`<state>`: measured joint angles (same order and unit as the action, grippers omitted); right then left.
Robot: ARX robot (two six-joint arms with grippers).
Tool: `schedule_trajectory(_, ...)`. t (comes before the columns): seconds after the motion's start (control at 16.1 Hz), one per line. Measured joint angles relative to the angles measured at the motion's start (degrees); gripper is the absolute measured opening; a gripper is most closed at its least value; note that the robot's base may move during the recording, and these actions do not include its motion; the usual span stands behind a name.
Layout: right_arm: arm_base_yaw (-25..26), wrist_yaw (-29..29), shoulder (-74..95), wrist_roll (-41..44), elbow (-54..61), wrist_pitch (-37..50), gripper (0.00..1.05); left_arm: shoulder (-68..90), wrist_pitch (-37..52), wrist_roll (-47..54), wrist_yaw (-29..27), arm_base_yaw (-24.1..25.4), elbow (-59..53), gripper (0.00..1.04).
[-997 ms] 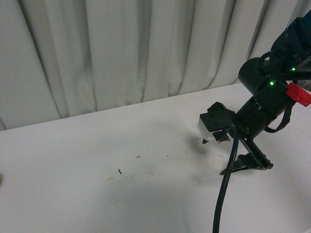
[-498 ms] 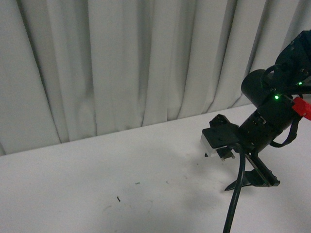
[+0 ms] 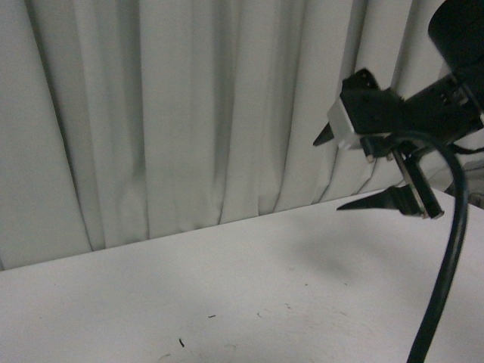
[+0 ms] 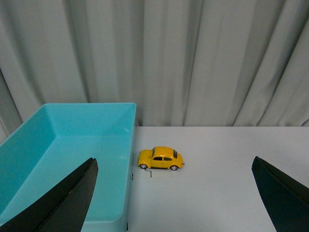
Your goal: Wind up and store yellow beetle toy
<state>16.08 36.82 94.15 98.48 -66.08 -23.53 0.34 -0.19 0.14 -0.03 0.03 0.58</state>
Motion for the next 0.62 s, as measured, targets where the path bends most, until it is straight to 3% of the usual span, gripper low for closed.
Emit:
schedule_trajectory(0.44,0.7,8.15,-13.68,-1.84,3.41,3.5,0.98,0.0,0.0,-0.02,0.0,0.0,0.0,0.98)
schedule_trajectory(0.5,-1.64,-2.54,-16.83,-11.72,10.95,22.18,0.89,0.0,0.0,0.0,0.0,0.0,0.0,0.98)
schedule_trajectory(0.62,-7.13,-21.44,-25.77,-45.11,28.98,47.3,0.65,0.0,-0.02,0.0,0.04,0.0,0.0,0.98)
